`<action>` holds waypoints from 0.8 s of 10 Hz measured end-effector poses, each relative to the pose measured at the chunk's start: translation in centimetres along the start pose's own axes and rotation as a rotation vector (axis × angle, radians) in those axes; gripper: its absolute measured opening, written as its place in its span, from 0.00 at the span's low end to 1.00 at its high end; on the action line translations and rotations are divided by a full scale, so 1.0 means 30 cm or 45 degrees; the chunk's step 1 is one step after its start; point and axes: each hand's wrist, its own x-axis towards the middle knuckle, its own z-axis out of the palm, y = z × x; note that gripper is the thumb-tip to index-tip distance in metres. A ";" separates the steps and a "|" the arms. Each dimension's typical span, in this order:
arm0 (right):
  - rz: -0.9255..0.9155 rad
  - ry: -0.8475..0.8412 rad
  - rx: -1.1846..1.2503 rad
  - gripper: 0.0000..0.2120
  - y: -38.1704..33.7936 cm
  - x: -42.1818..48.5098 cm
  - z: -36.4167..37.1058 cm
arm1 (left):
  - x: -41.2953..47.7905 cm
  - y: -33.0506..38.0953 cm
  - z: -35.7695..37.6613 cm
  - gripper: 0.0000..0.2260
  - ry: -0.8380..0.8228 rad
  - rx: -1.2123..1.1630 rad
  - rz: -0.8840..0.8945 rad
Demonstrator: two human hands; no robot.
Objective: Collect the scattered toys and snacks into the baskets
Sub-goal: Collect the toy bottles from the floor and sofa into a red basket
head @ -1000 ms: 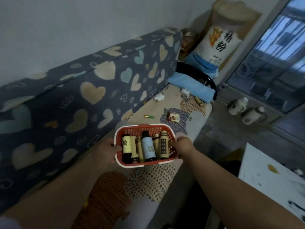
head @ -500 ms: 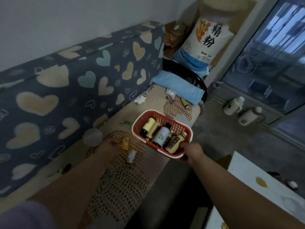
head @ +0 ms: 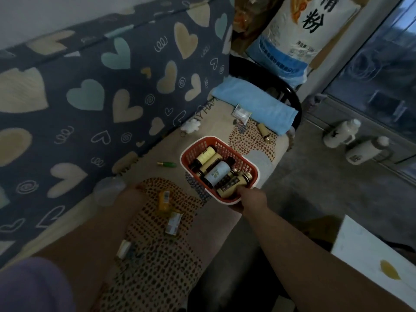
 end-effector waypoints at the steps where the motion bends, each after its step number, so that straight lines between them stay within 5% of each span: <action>1: 0.016 0.000 0.010 0.06 0.006 0.127 0.082 | 0.334 -0.057 0.064 0.15 0.064 0.162 0.082; 5: 0.000 0.087 -0.026 0.08 0.039 0.522 0.203 | 0.887 0.018 0.210 0.28 -0.061 0.776 0.296; 7: 0.008 0.097 0.034 0.07 0.059 0.619 0.234 | 1.034 0.021 0.296 0.27 -0.188 0.777 -0.028; 8: -0.001 0.114 0.041 0.06 0.063 0.644 0.235 | 1.047 -0.007 0.326 0.18 0.043 0.819 0.076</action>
